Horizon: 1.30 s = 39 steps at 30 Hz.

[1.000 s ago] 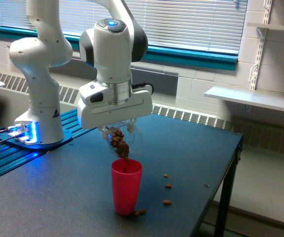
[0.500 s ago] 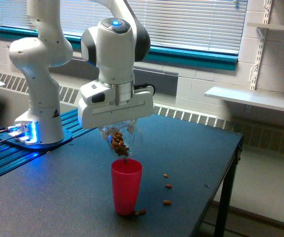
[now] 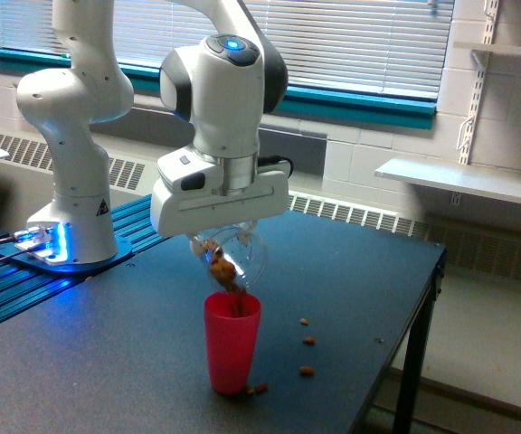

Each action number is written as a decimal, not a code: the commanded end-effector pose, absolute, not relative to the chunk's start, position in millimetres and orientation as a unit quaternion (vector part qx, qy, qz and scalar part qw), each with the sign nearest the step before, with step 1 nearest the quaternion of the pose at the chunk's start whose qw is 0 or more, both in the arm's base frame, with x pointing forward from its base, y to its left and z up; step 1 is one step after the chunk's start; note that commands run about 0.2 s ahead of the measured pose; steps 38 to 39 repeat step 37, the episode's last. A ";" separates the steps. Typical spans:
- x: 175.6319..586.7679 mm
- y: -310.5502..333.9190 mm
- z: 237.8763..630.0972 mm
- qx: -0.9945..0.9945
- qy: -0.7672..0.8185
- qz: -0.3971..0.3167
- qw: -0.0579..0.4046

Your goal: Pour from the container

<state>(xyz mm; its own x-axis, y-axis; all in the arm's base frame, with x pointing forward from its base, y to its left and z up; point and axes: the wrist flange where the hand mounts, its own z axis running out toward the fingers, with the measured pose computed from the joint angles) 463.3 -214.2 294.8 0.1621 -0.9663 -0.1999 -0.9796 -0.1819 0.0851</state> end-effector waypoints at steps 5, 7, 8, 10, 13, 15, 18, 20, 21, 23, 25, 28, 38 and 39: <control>467.8 -215.0 298.5 -0.769 0.627 0.119 0.025; 467.5 -215.1 299.5 -0.769 0.626 0.122 0.025; 467.5 -214.2 299.1 -0.770 0.626 0.125 0.022; 467.7 -213.3 298.7 -0.771 0.624 0.129 0.019; 467.7 -213.8 299.0 -0.771 0.623 0.131 0.019; 468.0 -213.4 299.3 -0.772 0.622 0.133 0.017; 467.9 -214.5 301.2 -0.773 0.620 0.133 0.019; 468.1 -215.0 302.6 -0.773 0.620 0.130 0.021; 468.0 -215.0 303.3 -0.774 0.620 0.128 0.022; 467.5 -215.3 305.1 -0.773 0.622 0.119 0.026; 465.4 -215.6 307.6 -0.774 0.623 0.112 0.029; 462.1 -215.9 312.8 -0.773 0.624 0.104 0.033; 446.1 -213.7 325.8 -0.775 0.626 0.078 0.043; 446.1 -213.7 325.8 -0.775 0.626 0.078 0.043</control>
